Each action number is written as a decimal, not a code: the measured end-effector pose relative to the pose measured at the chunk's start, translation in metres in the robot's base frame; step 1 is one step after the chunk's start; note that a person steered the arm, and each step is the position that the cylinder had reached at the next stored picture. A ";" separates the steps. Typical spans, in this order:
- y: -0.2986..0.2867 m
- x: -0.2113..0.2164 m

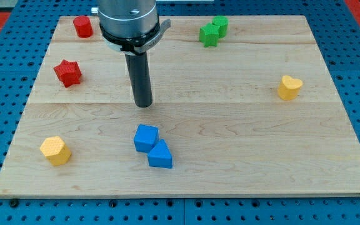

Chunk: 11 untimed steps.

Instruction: Move the arm right to the red star

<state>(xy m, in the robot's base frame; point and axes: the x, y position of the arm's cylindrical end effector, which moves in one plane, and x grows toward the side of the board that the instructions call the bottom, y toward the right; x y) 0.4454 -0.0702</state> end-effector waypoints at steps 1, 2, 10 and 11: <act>0.000 0.000; 0.010 0.009; -0.120 0.003; -0.131 -0.033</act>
